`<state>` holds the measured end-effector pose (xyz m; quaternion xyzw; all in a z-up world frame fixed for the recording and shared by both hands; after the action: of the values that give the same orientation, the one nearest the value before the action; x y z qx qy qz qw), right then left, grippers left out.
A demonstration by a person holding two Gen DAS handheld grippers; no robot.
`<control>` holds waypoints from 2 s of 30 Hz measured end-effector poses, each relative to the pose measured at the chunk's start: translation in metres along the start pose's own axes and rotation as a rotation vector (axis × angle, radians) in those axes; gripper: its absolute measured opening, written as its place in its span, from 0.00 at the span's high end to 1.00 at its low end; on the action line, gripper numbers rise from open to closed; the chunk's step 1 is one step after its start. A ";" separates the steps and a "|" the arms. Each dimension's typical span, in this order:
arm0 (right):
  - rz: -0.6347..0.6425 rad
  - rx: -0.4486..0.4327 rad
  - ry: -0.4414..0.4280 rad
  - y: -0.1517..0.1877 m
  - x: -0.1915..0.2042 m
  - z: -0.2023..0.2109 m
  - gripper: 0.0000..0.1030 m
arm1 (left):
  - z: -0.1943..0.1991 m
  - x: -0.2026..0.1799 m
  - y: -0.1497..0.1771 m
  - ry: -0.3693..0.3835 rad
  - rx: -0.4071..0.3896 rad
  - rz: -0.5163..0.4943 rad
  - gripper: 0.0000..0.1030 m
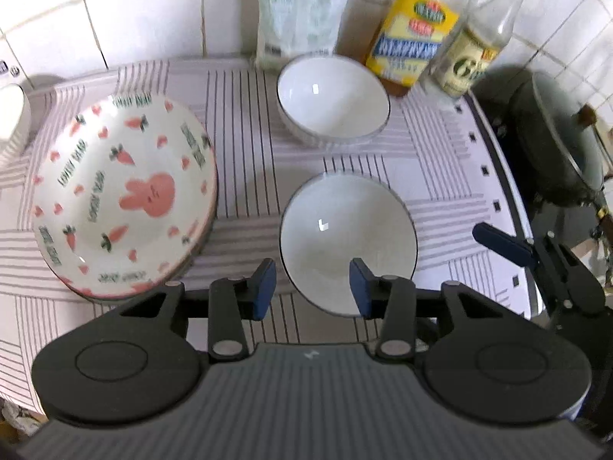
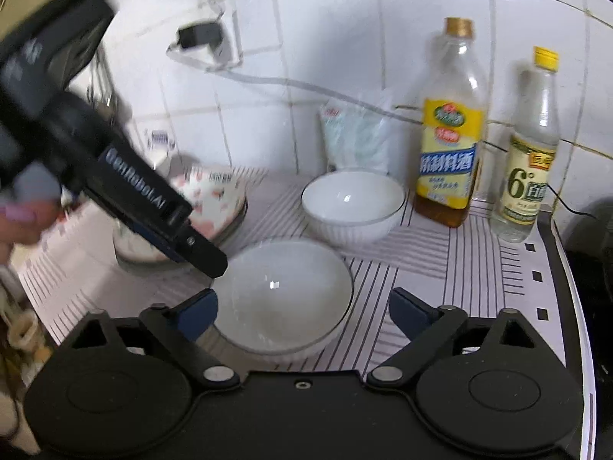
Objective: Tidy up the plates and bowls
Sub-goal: 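Carry the white bowl with both tools toward the other bowl by the bottles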
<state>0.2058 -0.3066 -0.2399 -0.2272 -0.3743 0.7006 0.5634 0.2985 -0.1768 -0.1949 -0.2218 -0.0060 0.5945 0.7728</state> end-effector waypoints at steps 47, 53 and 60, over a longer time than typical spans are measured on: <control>-0.584 0.224 0.055 -0.050 -0.123 -0.146 0.85 | -0.114 0.004 -0.108 -0.016 -0.025 -0.011 0.84; -0.573 0.185 0.045 -0.064 -0.116 -0.115 0.86 | -0.082 -0.004 -0.096 0.006 -0.007 -0.001 0.84; -0.534 0.115 0.009 -0.079 -0.095 -0.066 0.86 | -0.035 -0.012 -0.075 0.024 -0.009 -0.025 0.84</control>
<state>0.3282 -0.3736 -0.2288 -0.0909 -0.3780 0.5464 0.7418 0.3729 -0.2145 -0.1971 -0.2325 -0.0021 0.5822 0.7791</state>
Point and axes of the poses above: each gripper's, at about its wrist camera, not at the fingertips, and z roughly against the way its jaws point, x to its left, y to its underside, the point moved 6 cm from there along -z, roughly the way its jaws point, and after that the axes turned 2 degrees about z, right-handed, at the moved point
